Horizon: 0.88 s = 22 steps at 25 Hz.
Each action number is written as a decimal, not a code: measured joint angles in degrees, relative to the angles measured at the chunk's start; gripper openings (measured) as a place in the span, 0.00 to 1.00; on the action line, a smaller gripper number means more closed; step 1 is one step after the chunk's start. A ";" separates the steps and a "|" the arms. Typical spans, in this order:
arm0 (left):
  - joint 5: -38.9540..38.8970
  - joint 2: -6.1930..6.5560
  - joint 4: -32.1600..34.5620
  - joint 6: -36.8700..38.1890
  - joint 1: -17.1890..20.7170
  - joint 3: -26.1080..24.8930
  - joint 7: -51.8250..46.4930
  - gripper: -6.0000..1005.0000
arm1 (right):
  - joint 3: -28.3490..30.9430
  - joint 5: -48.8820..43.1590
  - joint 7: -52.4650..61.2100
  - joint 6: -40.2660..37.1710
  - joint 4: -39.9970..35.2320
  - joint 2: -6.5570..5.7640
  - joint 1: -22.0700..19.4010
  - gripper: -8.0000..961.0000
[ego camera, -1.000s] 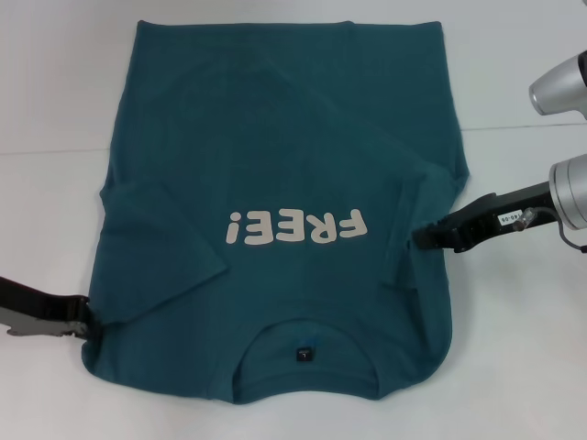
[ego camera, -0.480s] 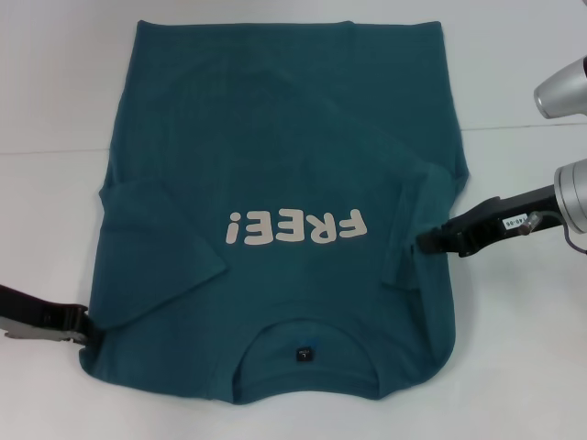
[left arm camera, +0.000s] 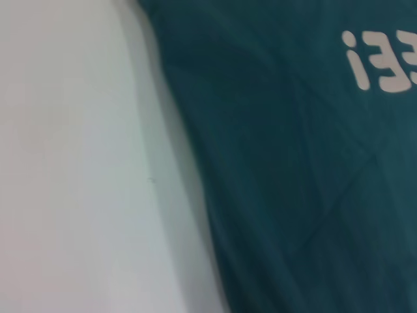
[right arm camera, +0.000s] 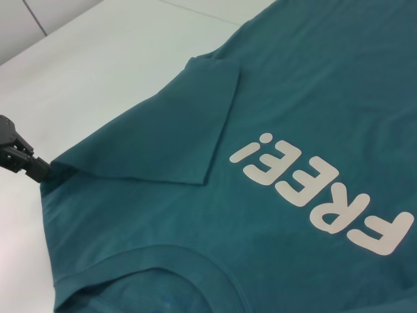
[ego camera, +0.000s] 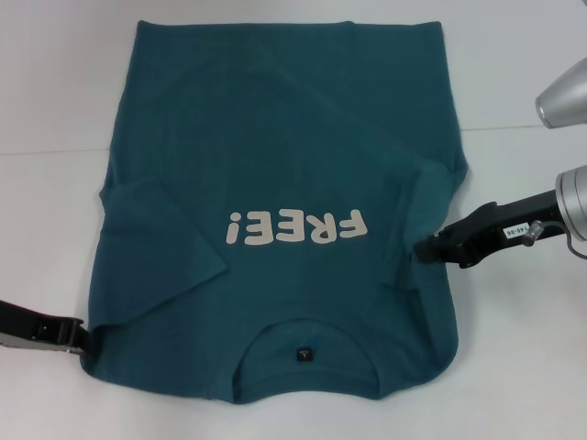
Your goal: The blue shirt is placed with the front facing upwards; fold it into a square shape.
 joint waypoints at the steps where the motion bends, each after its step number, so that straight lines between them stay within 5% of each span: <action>1: 0.00 -0.14 -0.09 0.10 0.08 -0.01 0.27 0.04 | 0.00 0.01 -0.01 -0.01 -0.22 0.06 -0.10 0.02; 22: 0.34 -0.05 -6.24 -0.62 0.32 -0.81 -2.92 0.05 | 0.00 -0.02 -0.05 0.40 0.00 0.36 -0.48 0.02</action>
